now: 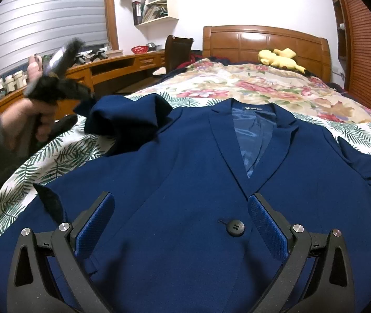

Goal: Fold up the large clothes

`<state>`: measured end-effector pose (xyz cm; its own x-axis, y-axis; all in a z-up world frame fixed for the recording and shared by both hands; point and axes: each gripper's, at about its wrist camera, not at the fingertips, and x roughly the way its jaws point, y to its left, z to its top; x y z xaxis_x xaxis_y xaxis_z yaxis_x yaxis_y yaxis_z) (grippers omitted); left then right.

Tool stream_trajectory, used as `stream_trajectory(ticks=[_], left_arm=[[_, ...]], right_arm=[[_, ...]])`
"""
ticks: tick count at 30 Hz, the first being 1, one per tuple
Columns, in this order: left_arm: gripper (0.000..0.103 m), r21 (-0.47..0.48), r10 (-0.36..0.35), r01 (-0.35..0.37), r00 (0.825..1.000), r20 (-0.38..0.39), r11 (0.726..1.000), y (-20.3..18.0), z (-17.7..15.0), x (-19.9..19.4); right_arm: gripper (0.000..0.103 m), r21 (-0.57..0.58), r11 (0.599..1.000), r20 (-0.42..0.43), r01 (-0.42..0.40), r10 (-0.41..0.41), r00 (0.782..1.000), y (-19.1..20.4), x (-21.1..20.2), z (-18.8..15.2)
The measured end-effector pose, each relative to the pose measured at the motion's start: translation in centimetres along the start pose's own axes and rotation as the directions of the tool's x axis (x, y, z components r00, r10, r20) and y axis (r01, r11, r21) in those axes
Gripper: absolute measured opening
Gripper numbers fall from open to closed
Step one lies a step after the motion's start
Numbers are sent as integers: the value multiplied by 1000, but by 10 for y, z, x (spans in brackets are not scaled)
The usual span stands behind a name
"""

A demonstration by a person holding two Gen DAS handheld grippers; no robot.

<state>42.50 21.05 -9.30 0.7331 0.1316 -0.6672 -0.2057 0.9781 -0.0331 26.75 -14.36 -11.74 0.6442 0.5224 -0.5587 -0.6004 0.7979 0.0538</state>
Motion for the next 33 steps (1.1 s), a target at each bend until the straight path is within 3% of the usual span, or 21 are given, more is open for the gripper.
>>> stream_trajectory(ticks=[9,18,24,29,33], left_arm=[[0,152,-67,51,993,102,987,-82,15,-102],[0,244,-119,87,986,119,966,-144,0,-159],[1,260,-150,127,986,70,957,-163,-26,-167],[10,284,-158,130,985,76,950,-169,-56,-178],[19,244,-196,172,978,76,954,-156,-80,-186]], right_arm=[[103,32,999,30,16,-17,999,-16,-46,1],[103,43,996,77,82,-86,993,-42,-90,3],[103,34,995,59,95,-97,994,-50,-91,-7],[103,25,995,40,95,-96,995,-51,-87,-12],[103,30,995,29,91,-92,995,-49,-82,-14]])
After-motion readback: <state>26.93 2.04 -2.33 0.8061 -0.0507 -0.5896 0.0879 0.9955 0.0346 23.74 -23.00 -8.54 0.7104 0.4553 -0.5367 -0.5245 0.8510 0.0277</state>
